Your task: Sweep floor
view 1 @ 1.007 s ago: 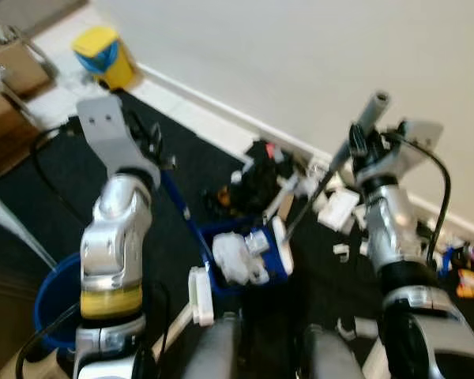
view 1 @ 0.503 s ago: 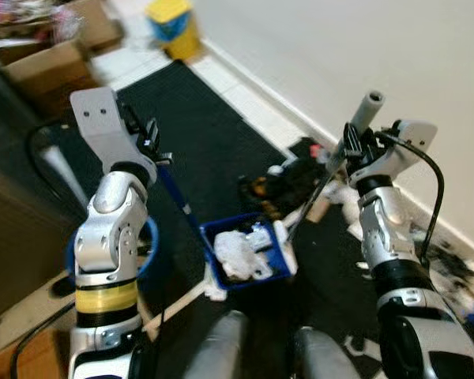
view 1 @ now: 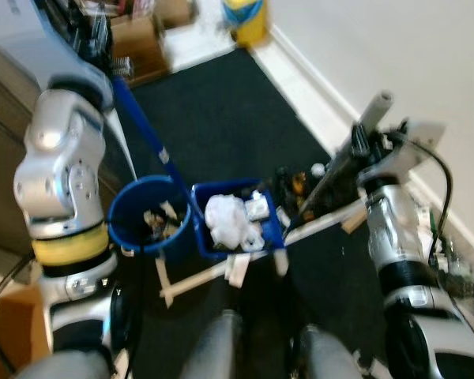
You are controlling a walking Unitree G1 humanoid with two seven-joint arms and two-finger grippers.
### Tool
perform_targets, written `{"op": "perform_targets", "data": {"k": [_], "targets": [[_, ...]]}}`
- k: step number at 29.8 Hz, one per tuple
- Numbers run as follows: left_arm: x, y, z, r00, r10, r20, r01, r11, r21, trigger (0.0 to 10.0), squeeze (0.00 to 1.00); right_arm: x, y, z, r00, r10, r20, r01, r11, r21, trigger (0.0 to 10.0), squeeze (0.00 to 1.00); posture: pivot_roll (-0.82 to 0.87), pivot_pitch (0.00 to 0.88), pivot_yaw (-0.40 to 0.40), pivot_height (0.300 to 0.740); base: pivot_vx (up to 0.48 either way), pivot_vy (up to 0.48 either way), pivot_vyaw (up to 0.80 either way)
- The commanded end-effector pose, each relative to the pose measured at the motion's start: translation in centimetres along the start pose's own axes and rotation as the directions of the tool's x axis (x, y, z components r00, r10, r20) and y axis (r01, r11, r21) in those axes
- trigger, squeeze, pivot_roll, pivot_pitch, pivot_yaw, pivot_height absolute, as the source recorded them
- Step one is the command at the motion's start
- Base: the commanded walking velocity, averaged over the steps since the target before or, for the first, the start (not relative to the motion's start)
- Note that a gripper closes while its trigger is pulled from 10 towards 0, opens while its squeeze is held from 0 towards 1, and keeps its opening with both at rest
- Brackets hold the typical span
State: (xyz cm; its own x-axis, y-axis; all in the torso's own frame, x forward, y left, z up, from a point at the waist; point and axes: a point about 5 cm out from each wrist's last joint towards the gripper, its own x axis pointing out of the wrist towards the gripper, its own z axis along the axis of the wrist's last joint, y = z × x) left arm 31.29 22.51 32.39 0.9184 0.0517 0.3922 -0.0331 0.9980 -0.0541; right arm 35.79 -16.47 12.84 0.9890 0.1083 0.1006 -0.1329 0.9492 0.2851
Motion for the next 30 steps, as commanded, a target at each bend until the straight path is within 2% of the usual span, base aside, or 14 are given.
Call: {"op": "perform_targets", "data": {"k": [1,4,5,10,14,17,22,30], "targets": [[-0.2,0.5,1.1,1.000,-0.006,0.026,0.005,1.000,0.027,10.0,0.00,0.0,0.2,0.2,1.000,0.005,0.016,-0.005,1.000,0.004,10.0,0.00,0.06,0.126,0.055,0.740,0.000,0.000,0.77],[-0.1,1.3,2.8,0.999,-0.020,0.047,0.016,0.996,0.085,10.0,0.00,0.1,0.2,0.2,1.000,0.007,0.016,-0.007,1.000,0.004,10.0,0.00,0.07,0.128,0.053,0.740,0.000,0.000,0.77],[-0.1,1.3,2.8,0.999,-0.020,0.047,0.016,0.996,0.085,10.0,0.00,0.1,0.2,0.2,1.000,0.007,0.016,-0.007,1.000,0.004,10.0,0.00,0.07,0.128,0.053,0.740,0.000,0.000,0.77],[0.2,2.6,5.5,0.992,0.023,0.120,-0.034,0.995,0.095,10.0,0.00,0.1,0.3,0.1,1.000,0.010,0.009,-0.010,1.000,0.004,10.0,0.00,0.07,0.128,0.048,0.740,0.000,0.000,0.77],[0.2,2.8,5.8,0.991,0.030,0.132,-0.043,0.994,0.099,10.0,0.00,0.2,0.3,0.1,1.000,0.010,0.008,-0.010,1.000,0.004,10.0,0.00,0.07,0.127,0.047,0.740,0.000,0.000,0.77],[0.4,3.7,7.3,0.983,0.054,0.174,-0.074,0.991,0.109,10.0,0.00,0.3,0.3,0.1,1.000,0.009,0.007,-0.009,1.000,0.000,10.0,0.00,0.07,0.125,0.047,0.740,0.000,0.000,0.77],[0.4,4.2,8.1,0.979,0.071,0.190,-0.095,0.988,0.125,10.0,0.00,0.3,0.3,0.1,1.000,0.009,0.006,-0.009,1.000,-0.003,10.0,0.00,0.07,0.125,0.046,0.740,0.000,0.000,0.77],[0.4,4.7,7.9,0.979,0.094,0.178,-0.118,0.984,0.130,10.0,0.00,0.2,0.3,0.0,1.000,0.010,0.003,-0.010,1.000,-0.006,10.0,0.00,0.07,0.124,0.046,0.740,0.000,0.000,0.77]]}}
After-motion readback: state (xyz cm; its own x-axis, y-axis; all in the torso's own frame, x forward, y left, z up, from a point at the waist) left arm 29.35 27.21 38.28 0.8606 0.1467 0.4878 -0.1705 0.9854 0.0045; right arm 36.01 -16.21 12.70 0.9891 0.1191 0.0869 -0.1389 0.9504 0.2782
